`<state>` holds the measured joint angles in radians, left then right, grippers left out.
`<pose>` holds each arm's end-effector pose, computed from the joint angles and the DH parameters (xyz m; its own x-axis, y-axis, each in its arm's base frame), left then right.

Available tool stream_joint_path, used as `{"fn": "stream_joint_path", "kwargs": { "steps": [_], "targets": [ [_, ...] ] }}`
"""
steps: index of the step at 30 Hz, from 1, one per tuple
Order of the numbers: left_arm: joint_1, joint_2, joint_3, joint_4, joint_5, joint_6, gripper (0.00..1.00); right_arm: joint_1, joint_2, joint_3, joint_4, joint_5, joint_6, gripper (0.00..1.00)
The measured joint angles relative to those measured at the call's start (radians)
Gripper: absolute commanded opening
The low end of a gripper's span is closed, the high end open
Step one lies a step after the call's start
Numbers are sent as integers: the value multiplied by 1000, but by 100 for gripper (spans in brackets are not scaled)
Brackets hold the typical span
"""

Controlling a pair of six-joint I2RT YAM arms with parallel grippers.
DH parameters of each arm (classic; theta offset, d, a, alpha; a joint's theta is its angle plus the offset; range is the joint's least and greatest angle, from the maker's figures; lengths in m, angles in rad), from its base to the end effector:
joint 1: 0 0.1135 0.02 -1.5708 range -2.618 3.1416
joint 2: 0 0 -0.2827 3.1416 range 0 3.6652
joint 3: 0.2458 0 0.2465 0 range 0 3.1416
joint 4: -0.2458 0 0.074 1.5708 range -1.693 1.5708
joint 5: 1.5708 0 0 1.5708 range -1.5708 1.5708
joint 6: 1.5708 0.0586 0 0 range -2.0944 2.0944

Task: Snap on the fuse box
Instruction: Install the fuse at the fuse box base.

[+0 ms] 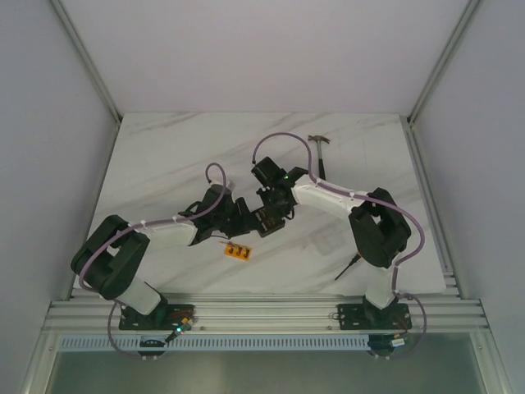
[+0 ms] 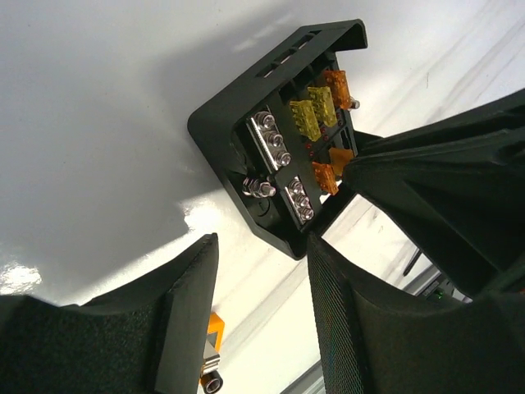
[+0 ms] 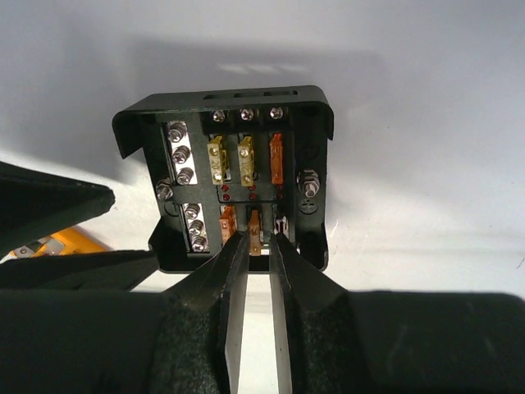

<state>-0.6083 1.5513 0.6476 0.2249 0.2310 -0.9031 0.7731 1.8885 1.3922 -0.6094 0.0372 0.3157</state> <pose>0.2480 -0.1890 0.1631 -0.8707 -0.3251 -0.3690 0.0304 0.7133 -0.7002 0.2925 0.2824 0.2025 -0.8211 -0.3676 -0.4367 -0.4534 0.8848 0.1077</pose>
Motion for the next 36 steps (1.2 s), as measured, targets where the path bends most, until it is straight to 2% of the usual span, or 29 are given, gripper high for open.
{"fn": "stream_joint_path", "kwargs": {
  "steps": [3,9,12,20,29,36],
  "targets": [
    [-6,-6,0,-2,-8,-5,57,-6,11,0,3,-7,-4,19],
    [-32,-3,2,-6,-20,-8,57,-7,13,2,9,-19,-14,4],
    [-39,8,6,-6,-23,-12,57,-8,13,2,9,-23,-21,0],
    [-53,47,32,-8,-32,-24,51,-5,15,2,9,-23,-36,0],
    [-61,53,43,-2,-31,-33,35,2,22,2,9,-3,-50,0],
    [-60,53,44,-3,-31,-39,32,16,22,-6,13,29,-60,0]
  ]
}}
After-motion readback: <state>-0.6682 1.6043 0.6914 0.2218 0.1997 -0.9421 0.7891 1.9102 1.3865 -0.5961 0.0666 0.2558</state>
